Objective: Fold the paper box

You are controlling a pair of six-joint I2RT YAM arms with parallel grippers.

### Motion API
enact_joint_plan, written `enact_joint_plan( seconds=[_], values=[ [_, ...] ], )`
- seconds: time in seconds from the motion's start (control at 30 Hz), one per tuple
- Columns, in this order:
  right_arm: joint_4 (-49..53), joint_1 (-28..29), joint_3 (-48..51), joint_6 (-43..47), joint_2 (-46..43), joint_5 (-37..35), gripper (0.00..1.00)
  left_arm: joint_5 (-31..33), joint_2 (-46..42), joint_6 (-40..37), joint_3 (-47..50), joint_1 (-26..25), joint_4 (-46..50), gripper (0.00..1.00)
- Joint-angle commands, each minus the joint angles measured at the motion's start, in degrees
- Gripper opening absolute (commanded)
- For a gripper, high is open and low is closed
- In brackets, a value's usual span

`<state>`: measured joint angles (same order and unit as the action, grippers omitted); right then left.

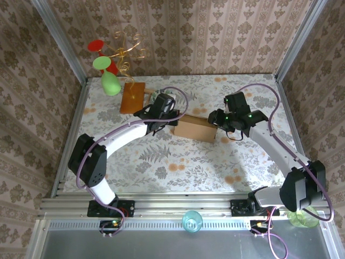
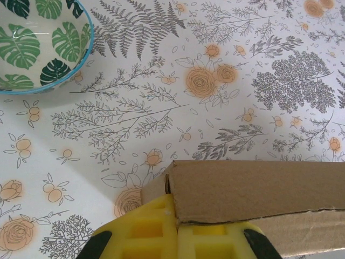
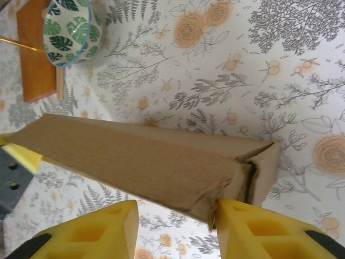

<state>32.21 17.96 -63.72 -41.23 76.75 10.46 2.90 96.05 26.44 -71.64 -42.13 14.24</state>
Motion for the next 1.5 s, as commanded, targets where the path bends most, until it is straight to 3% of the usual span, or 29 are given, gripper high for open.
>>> enact_joint_plan(
  seconds=[0.0,0.3,0.63,0.93,1.47],
  values=[
    [2.47,0.54,-3.42,-9.11,-2.13,1.20,0.47,-1.79,1.57,1.68,2.33,-1.53,5.26,0.00],
    [8.67,-1.50,-4.55,-10.28,-3.67,-2.39,0.50,-1.22,1.64,1.95,2.07,-1.85,5.39,0.00],
    [17.10,-0.82,-8.04,7.02,0.53,-8.76,0.32,-0.79,1.77,1.78,1.50,-2.00,5.99,0.00],
    [13.15,0.33,-8.72,6.38,3.76,-7.37,0.32,-0.54,2.22,1.70,0.74,-2.27,6.96,0.00],
    [14.93,0.37,-9.87,9.94,6.31,-13.61,0.21,-0.26,2.43,1.22,-0.25,-2.31,7.77,0.00]
  ],
)
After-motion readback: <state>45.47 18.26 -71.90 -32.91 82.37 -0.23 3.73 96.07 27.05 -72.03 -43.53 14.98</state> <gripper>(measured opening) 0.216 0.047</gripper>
